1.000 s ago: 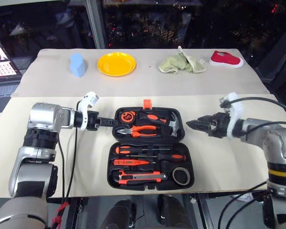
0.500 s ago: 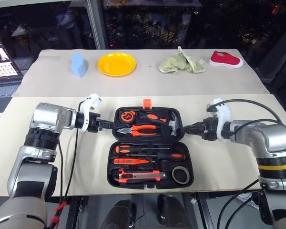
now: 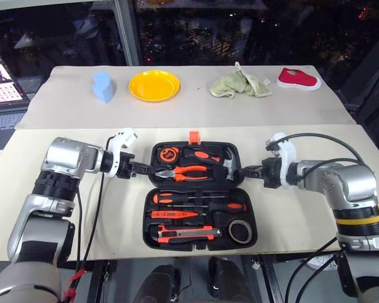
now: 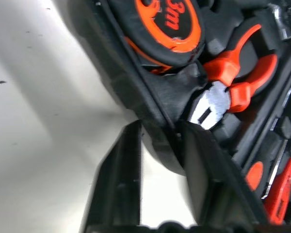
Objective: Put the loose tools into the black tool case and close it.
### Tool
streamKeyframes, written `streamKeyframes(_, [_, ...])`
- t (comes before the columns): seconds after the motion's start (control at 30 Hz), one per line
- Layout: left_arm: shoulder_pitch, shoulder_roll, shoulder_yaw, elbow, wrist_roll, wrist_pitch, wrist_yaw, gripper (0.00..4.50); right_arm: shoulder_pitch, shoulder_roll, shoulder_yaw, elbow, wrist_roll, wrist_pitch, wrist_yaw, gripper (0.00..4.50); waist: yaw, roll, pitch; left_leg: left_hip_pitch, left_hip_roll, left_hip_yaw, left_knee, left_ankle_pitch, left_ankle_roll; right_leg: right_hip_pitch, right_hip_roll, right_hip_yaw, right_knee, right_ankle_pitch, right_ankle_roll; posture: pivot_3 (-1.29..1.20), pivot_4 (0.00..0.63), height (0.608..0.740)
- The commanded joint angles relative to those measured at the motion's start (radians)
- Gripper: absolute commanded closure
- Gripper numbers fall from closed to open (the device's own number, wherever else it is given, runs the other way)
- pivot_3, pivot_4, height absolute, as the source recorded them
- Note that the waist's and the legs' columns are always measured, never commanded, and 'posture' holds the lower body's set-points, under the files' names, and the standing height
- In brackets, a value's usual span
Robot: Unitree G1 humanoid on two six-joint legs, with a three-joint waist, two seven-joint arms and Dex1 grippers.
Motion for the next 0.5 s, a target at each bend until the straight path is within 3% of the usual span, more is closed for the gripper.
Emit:
streamKeyframes(0.03, [0.006,-0.011,0.016,-0.01,-0.011,0.014,0.016,4.45,-0.018,0.004,-0.029,-0.03,-0.001,-0.022,-0.006,4.5,0.001,0.0,0.0,0.001,0.0,0.0,0.0,0.0,0.0,0.001,0.0,0.0,0.0,0.0,0.0,0.0,0.15,0.74])
streamKeyframes(0.23, [0.039,-0.058,0.106,-0.07,-0.052,0.012,0.072,4.45,-0.001,0.026,-0.101,-0.089,0.029,-0.03,-0.036,4.5,0.005,0.001,0.0,0.001,0.0,0.0,0.0,0.001,-0.001,0.0,0.0,0.001,0.003,0.0,0.0,0.0,0.15,0.74])
streamKeyframes(0.33, [0.041,-0.159,0.237,-0.171,-0.083,-0.119,0.162,4.45,0.009,0.081,-0.173,-0.167,0.036,-0.138,-0.074,4.5,0.015,0.001,0.0,0.0,0.0,0.0,0.001,0.001,-0.002,0.0,0.0,0.001,0.003,0.0,0.0,0.0,0.15,0.74])
streamKeyframes(0.5, [0.07,-0.236,0.24,-0.289,-0.035,-0.327,0.229,4.45,0.023,0.076,-0.128,-0.17,-0.087,-0.319,-0.091,4.5,0.016,0.001,0.0,-0.007,0.0,0.0,0.002,0.002,-0.003,-0.007,-0.001,0.0,0.002,0.001,-0.001,0.0,0.15,0.74])
